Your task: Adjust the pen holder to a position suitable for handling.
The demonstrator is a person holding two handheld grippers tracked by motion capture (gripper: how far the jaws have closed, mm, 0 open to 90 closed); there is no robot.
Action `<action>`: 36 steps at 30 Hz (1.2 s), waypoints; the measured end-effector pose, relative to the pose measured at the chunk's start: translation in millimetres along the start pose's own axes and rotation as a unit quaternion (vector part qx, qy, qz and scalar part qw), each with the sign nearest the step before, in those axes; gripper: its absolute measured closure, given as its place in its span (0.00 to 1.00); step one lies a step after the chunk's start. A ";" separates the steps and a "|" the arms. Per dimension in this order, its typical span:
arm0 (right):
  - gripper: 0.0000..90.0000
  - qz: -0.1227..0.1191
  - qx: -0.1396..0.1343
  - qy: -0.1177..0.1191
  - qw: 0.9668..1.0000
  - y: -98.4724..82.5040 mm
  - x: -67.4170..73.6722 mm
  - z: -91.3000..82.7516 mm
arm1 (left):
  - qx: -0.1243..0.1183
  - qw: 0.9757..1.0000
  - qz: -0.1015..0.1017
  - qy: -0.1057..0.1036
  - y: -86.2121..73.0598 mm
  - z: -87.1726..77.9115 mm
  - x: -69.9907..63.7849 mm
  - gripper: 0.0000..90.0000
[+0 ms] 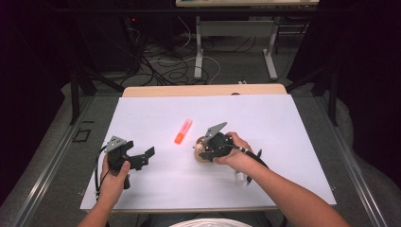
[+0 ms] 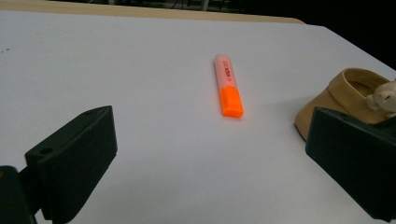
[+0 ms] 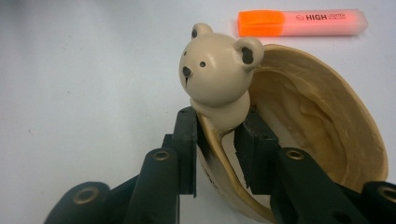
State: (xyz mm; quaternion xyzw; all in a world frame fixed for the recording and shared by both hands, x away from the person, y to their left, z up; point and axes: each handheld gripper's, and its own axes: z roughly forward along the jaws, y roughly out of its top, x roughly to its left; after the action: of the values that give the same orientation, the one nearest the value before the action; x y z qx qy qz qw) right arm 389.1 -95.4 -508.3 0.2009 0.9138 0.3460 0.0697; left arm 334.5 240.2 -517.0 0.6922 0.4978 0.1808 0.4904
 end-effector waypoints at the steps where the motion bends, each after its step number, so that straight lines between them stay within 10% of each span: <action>1: 0.78 0.004 -0.001 0.001 1.000 -0.1 -0.7 0.2 | 0.000 1.000 0.001 0.000 0.1 -0.1 0.0 0.03; 23: 0.59 -0.002 -0.072 0.001 0.997 -9.3 -7.1 -17.2 | 0.002 1.000 -0.012 0.001 -0.5 3.0 2.3 0.03; 30: 0.57 0.017 -0.150 -0.043 0.988 -35.1 -4.4 -43.5 | -0.001 1.000 -0.024 -0.003 0.1 4.2 1.3 0.03; 36: 0.44 0.063 -0.165 -0.085 0.980 -49.3 -1.0 -63.1 | 0.004 1.000 -0.021 -0.003 0.4 5.9 2.3 0.03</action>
State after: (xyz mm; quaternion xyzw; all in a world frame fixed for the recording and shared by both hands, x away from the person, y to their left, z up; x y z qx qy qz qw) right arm 357.5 -167.4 -493.6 0.2727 0.8201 0.4777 0.1579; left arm 340.1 239.3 -519.9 0.6837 0.5116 0.1667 0.4930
